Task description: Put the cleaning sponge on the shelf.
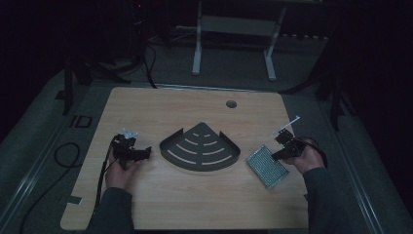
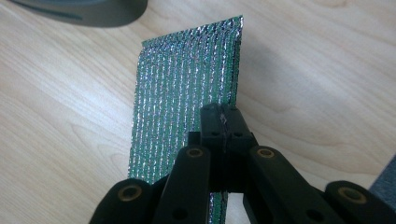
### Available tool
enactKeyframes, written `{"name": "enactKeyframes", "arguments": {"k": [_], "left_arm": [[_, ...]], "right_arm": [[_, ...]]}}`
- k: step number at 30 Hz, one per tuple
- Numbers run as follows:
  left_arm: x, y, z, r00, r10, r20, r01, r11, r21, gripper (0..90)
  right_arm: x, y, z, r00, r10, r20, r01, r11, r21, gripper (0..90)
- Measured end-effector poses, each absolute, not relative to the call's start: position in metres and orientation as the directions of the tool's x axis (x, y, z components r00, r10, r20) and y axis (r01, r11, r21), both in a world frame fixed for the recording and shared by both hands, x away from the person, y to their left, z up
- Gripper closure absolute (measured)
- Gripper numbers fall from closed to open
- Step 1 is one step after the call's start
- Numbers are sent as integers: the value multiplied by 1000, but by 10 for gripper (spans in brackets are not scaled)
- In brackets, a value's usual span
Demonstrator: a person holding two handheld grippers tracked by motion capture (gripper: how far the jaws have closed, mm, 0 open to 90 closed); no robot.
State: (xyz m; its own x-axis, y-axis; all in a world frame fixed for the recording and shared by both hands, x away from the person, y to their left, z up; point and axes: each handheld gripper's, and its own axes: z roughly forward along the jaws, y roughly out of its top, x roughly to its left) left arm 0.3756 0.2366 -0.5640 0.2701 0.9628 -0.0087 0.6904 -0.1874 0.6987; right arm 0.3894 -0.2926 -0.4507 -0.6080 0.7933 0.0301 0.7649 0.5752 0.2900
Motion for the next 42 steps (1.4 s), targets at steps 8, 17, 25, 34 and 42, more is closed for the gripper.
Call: {"name": "enactKeyframes", "arguments": {"k": [8,17,25,34,42], "left_arm": [[376,237,-564,270,963,-9,690,-187,699,79],[376,237,-564,271,963,-7,690,-189,698,79],[376,237,-564,271,963,-7,690,-189,698,79],[376,237,-564,272,962,-6,690,-191,698,79],[376,237,-564,270,963,-9,690,-187,699,79]], "right_arm": [[395,-290,-438,-607,795,17,761,575,302,898],[403,-284,-426,-605,797,-3,756,575,311,897],[408,-278,-415,-607,795,-14,744,574,341,897],[415,-267,-401,-613,790,-25,731,580,359,898],[422,-255,-388,-627,778,-39,709,591,384,898]]}}
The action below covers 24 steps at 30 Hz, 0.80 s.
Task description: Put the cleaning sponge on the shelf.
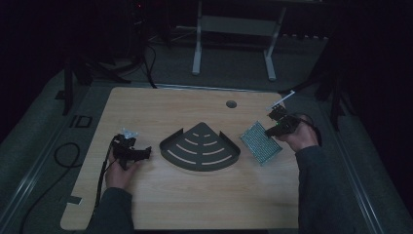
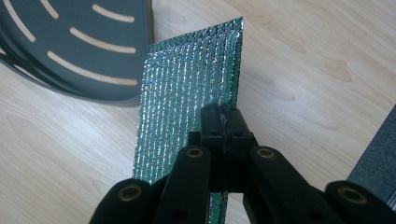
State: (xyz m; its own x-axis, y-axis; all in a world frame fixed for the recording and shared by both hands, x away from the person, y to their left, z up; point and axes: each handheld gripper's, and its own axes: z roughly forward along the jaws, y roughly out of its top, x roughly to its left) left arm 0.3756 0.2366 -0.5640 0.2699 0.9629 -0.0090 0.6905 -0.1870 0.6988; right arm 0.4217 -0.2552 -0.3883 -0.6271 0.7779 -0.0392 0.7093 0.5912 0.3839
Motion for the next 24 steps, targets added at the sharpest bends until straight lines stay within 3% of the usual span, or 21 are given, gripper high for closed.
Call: {"name": "enactKeyframes", "arguments": {"k": [24], "left_arm": [[376,237,-564,270,963,-8,690,-188,699,79]], "right_arm": [[433,-218,-377,-659,752,-35,677,612,408,898]]}}
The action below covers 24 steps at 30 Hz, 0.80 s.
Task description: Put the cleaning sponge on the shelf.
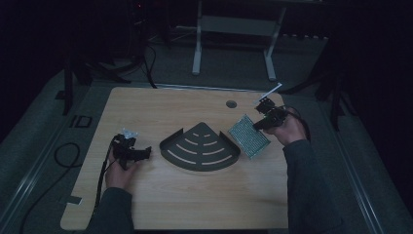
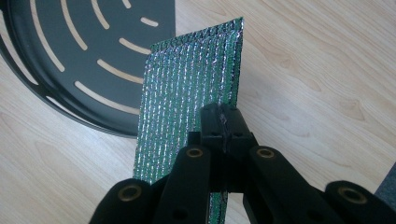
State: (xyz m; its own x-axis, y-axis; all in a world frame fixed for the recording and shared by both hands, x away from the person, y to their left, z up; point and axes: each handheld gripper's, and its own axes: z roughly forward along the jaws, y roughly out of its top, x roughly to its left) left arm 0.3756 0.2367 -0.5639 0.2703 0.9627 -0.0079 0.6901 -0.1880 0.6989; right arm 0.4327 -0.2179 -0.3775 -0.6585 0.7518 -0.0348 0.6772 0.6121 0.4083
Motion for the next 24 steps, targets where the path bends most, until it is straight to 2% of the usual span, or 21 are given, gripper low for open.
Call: {"name": "enactKeyframes", "arguments": {"k": [24], "left_arm": [[376,237,-564,270,963,-8,690,-188,699,79]], "right_arm": [[442,-184,-383,-684,729,-34,659,636,401,898]]}}
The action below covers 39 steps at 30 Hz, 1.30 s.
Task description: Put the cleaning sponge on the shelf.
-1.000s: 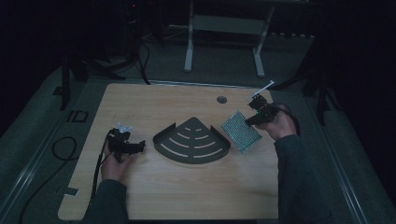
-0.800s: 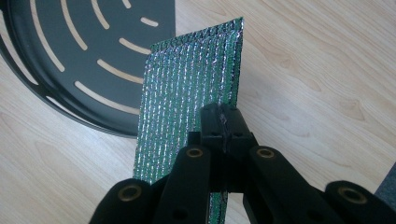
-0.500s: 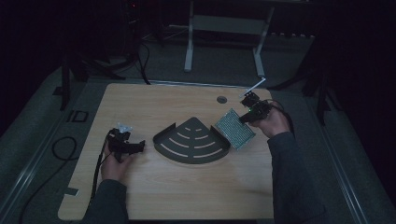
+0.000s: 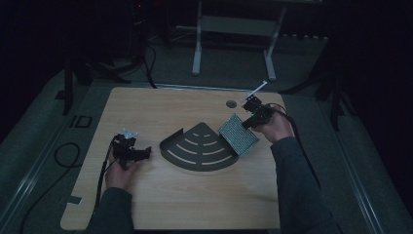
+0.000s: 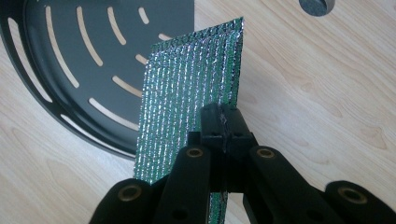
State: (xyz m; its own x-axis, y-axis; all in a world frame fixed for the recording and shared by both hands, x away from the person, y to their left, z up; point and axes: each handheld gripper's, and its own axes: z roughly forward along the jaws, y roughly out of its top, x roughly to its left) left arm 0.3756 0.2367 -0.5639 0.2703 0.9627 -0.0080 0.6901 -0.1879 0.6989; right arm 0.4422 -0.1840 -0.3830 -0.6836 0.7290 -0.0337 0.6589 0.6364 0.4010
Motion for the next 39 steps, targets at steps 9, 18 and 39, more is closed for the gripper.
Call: {"name": "enactKeyframes", "arguments": {"k": [9,18,39], "left_arm": [[376,237,-564,270,963,-8,690,-188,699,79],[376,237,-564,270,963,-8,690,-188,699,79],[376,237,-564,272,962,-6,690,-191,698,79]], "right_arm": [[450,-173,-393,-693,719,-43,652,652,387,898],[457,-159,-404,-708,705,-42,636,662,397,898],[460,-140,-427,-734,678,-21,622,685,379,897]]}}
